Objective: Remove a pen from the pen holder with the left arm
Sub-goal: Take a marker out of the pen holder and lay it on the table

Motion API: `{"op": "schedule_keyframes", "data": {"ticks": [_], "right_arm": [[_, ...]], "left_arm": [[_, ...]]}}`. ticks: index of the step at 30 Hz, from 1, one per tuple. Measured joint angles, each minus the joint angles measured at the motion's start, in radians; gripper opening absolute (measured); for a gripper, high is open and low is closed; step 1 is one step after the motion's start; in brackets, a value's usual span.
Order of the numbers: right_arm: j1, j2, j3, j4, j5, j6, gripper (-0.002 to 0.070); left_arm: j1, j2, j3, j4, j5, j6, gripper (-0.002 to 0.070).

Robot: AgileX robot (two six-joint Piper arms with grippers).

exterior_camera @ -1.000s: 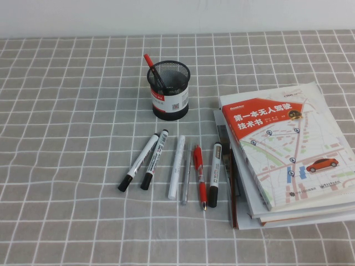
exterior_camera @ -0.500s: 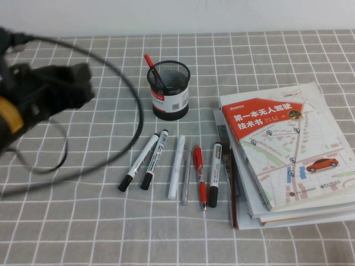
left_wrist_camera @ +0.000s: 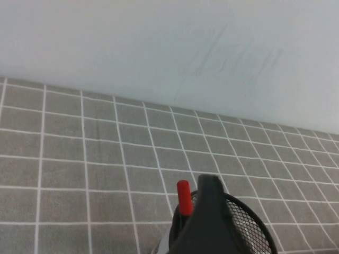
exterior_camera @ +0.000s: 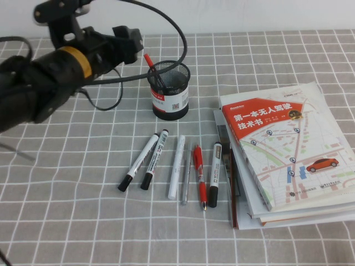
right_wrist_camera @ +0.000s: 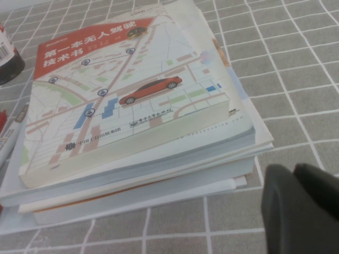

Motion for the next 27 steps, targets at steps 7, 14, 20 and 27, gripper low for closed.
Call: {"op": "schedule_keyframes", "data": {"ticks": [7, 14, 20, 27], "right_arm": [[0.0, 0.0, 0.0, 0.0, 0.0, 0.0, -0.0013], [0.0, 0.0, 0.0, 0.0, 0.0, 0.0, -0.0013], [0.0, 0.0, 0.0, 0.0, 0.0, 0.0, -0.0013], [0.0, 0.0, 0.0, 0.0, 0.0, 0.0, -0.0013]], "left_arm": [[0.0, 0.158, -0.103, 0.006, -0.04, -0.033, 0.0454], [0.0, 0.281, -0.176, 0.007, -0.086, -0.039, 0.0454], [0.0, 0.372, -0.249, 0.0, -0.109, -0.052, 0.0454], [0.0, 0.428, -0.305, 0.0, -0.113, -0.076, 0.0411]]}}
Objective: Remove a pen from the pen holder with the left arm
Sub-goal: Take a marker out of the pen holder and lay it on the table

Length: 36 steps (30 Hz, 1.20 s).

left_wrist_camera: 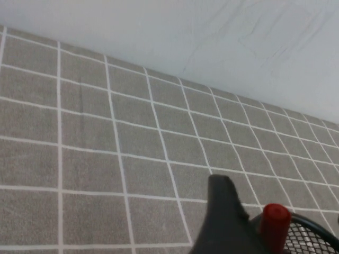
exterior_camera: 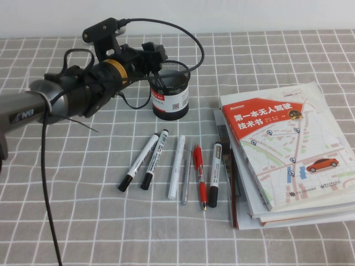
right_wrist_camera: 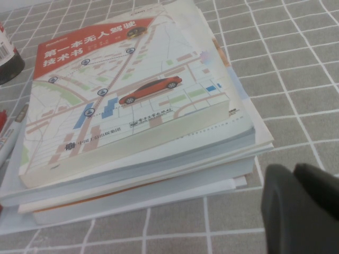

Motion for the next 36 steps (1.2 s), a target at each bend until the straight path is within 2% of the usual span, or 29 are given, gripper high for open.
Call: {"op": "schedule_keyframes", "data": {"ticks": [2, 5, 7, 8, 19, 24, 27, 30, 33, 35, 36], "right_arm": [[0.0, 0.0, 0.0, 0.0, 0.0, 0.0, -0.0013], [0.0, 0.0, 0.0, 0.0, 0.0, 0.0, -0.0013], [0.0, 0.0, 0.0, 0.0, 0.0, 0.0, -0.0013], [0.0, 0.0, 0.0, 0.0, 0.0, 0.0, -0.0013], [0.0, 0.0, 0.0, 0.0, 0.0, 0.0, -0.0013], [0.0, 0.0, 0.0, 0.0, 0.0, 0.0, -0.0013], [0.0, 0.0, 0.0, 0.0, 0.0, 0.0, -0.0013], [0.0, 0.0, 0.0, 0.0, 0.0, 0.0, -0.0013], [0.0, 0.0, 0.0, 0.0, 0.0, 0.0, -0.0013], [0.0, 0.0, 0.0, 0.0, 0.0, 0.0, -0.0013], [0.0, 0.0, 0.0, 0.0, 0.0, 0.0, -0.0013]], "left_arm": [[0.0, 0.003, -0.002, 0.0, 0.0, 0.0, 0.0326], [0.0, 0.006, -0.002, 0.014, 0.002, -0.002, 0.0145], [0.0, 0.007, -0.002, 0.027, 0.002, -0.006, 0.0066], [0.0, 0.007, -0.002, 0.031, 0.0, -0.012, 0.005], [0.0, -0.043, -0.002, 0.068, -0.067, -0.005, 0.0043], [0.0, -0.124, -0.002, 0.165, -0.052, 0.0, 0.0043], [0.0, -0.196, -0.002, 0.263, -0.027, -0.026, 0.0043], [0.0, -0.294, -0.002, 0.415, 0.008, -0.138, 0.0043], [0.0, -0.401, -0.002, 0.657, 0.006, -0.356, 0.0043], [0.0, -0.478, -0.002, 0.873, -0.052, -0.561, 0.0043], [0.0, -0.508, -0.002, 0.939, -0.091, -0.649, 0.0043]]}}
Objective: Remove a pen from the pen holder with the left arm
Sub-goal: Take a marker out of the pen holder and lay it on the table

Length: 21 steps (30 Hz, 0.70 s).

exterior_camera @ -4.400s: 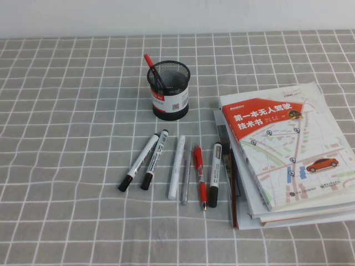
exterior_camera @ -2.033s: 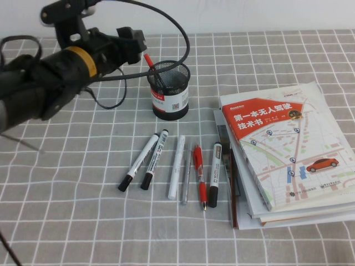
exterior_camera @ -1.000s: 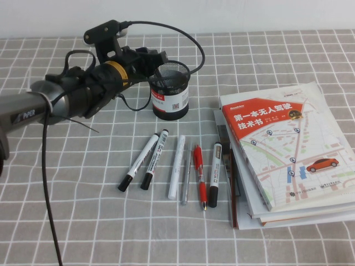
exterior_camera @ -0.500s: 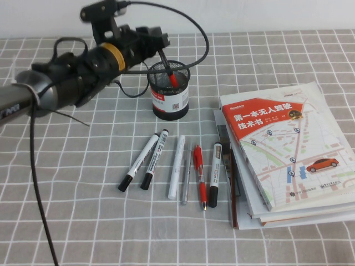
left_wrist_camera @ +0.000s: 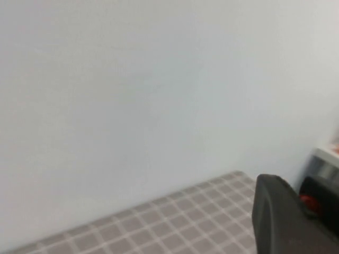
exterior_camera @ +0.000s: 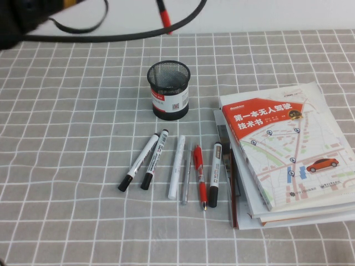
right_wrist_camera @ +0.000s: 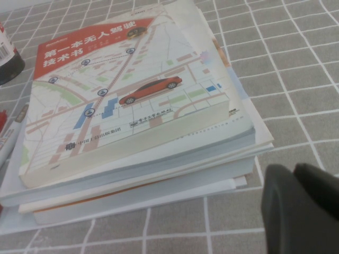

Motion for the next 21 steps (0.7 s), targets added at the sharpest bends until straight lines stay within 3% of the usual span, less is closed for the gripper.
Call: {"op": "schedule_keyframes", "data": {"ticks": [2, 4, 9, 13, 21], "right_arm": [[0.0, 0.0, 0.0, 0.0, 0.0, 0.0, -0.0013], [0.0, 0.0, 0.0, 0.0, 0.0, 0.0, -0.0013], [0.0, 0.0, 0.0, 0.0, 0.0, 0.0, -0.0013], [0.0, 0.0, 0.0, 0.0, 0.0, 0.0, -0.0013], [0.0, 0.0, 0.0, 0.0, 0.0, 0.0, -0.0013]], "left_arm": [[0.002, -0.061, 0.0, 0.15, -0.144, -0.199, 0.0043], [0.008, -0.101, 0.003, 0.202, -0.283, -0.304, 0.0043], [0.011, -0.119, 0.077, 0.251, -0.472, -0.427, 0.0043], [0.015, -0.119, 0.202, 0.265, -0.416, -0.438, 0.0043], [0.017, -0.119, 0.415, 0.263, -0.102, -0.364, 0.0043]]}}
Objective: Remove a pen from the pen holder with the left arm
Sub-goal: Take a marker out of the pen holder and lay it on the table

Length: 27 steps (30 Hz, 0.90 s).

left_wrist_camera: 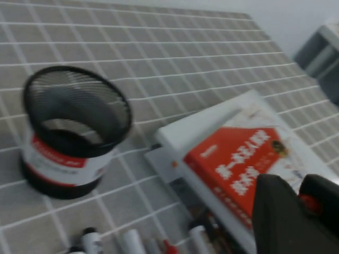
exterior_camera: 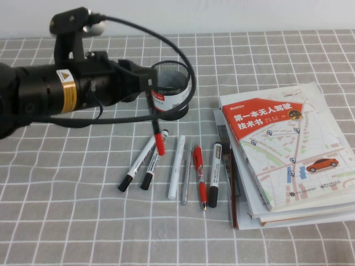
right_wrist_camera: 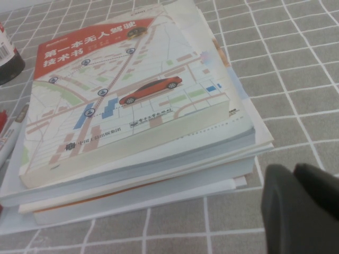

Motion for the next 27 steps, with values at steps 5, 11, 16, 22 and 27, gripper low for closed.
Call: {"op": "schedule_keyframes", "data": {"ticks": [5, 11, 16, 22, 27], "right_arm": [[0.0, 0.0, 0.0, 0.0, 0.0, 0.0, -0.0013], [0.0, 0.0, 0.0, 0.0, 0.0, 0.0, -0.0013], [0.0, 0.0, 0.0, 0.0, 0.0, 0.0, -0.0013], [0.0, 0.0, 0.0, 0.0, 0.0, 0.0, -0.0013], [0.0, 0.0, 0.0, 0.0, 0.0, 0.0, -0.0013]], "left_arm": [[0.002, 0.0, 0.043, -0.008, 0.095, 0.03, 0.0043], [0.002, 0.03, 0.045, -0.012, 0.029, 0.037, 0.0043], [0.002, 0.049, 0.046, -0.012, -0.004, 0.03, 0.0043], [0.002, 0.101, 0.035, -0.012, -0.044, 0.027, 0.0043], [0.002, 0.178, -0.008, -0.012, -0.086, 0.027, 0.0043]]}}
